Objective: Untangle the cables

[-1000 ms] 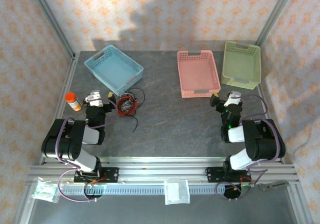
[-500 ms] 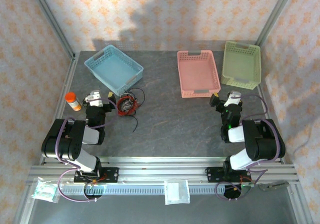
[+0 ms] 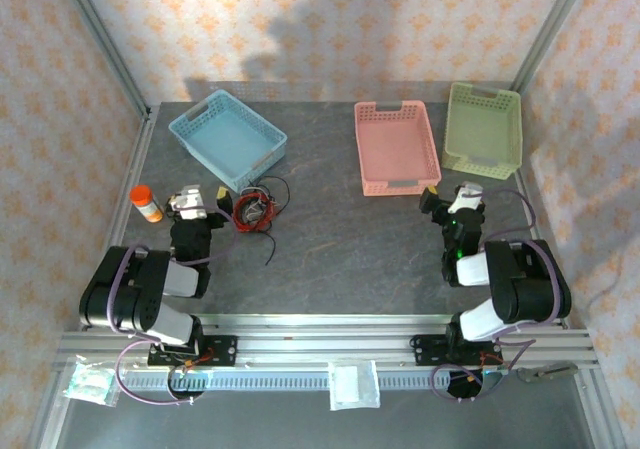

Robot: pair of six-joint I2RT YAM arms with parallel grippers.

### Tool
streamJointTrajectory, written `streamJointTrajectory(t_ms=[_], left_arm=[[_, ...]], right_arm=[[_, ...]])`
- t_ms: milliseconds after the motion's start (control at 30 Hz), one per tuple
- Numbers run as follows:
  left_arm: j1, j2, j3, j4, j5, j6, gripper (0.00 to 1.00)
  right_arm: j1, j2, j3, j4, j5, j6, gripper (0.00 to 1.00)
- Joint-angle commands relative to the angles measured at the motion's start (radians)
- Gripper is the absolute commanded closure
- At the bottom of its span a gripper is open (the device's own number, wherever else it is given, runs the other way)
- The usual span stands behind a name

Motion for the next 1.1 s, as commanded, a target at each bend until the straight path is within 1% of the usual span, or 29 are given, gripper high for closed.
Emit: streamJointTrajectory(t_ms=[0, 67, 167, 267, 367, 433, 500, 633, 667, 733, 833, 900, 933, 1000, 1067], left_arm=[[-0.025, -0.098, 0.012, -0.081, -0.06, 0.015, 0.01], [-0.043, -0.181, 0.043, -0.222, -0.096, -0.008, 0.0], [-0.065, -0.285, 0.039, -0.303, -0.16, -0.068, 0.0], [-0.074, -0.377, 0.041, -0.367, -0.167, -0.099, 0.01], [-0.075, -0.439, 0.092, -0.473, -0.159, -0.152, 0.0], [-0.075, -0.463, 0.143, -0.555, -0.151, -0.195, 0.01], [-0.075, -0.471, 0.2, -0.647, -0.165, -0.261, 0.0], [-0.075, -0.451, 0.334, -0.894, -0.271, -0.461, 0.01], [-0.074, -0.437, 0.376, -0.971, -0.299, -0.508, 0.01], [-0.073, -0.401, 0.453, -1.084, -0.311, -0.553, 0.01], [-0.074, -0.327, 0.574, -1.229, -0.286, -0.583, 0.01], [-0.074, -0.27, 0.652, -1.302, -0.247, -0.583, 0.0], [-0.074, -0.24, 0.688, -1.328, -0.216, -0.583, 0.01], [-0.074, -0.19, 0.742, -1.352, -0.155, -0.582, 0.01], [-0.075, -0.137, 0.792, -1.358, -0.079, -0.582, 0.01]], right_arm=[[0.008, -0.082, 0.016, -0.04, 0.011, -0.015, 0.0], [0.008, -0.147, 0.022, -0.105, 0.004, -0.011, 0.0], [0.008, -0.232, 0.037, -0.185, 0.002, 0.009, 0.01], [0.008, -0.287, 0.07, -0.26, -0.037, 0.025, 0.0], [0.008, -0.333, 0.11, -0.338, -0.091, 0.034, 0.0], [0.008, -0.359, 0.14, -0.393, -0.099, 0.061, 0.0], [0.008, -0.383, 0.171, -0.45, -0.077, 0.105, 0.0], [0.008, -0.431, 0.24, -0.593, 0.022, 0.221, 0.0], [0.008, -0.443, 0.25, -0.612, 0.01, 0.22, 0.0], [0.008, -0.467, 0.272, -0.65, 0.014, 0.242, 0.0], [0.008, -0.473, 0.343, -0.772, 0.083, 0.312, 0.0], [0.008, -0.442, 0.428, -0.929, 0.205, 0.42, 0.0], [0.006, -0.415, 0.476, -1.002, 0.212, 0.431, 0.0], [0.006, -0.37, 0.543, -1.078, 0.151, 0.39, 0.0], [0.006, -0.329, 0.586, -1.111, 0.039, 0.368, 0.0]])
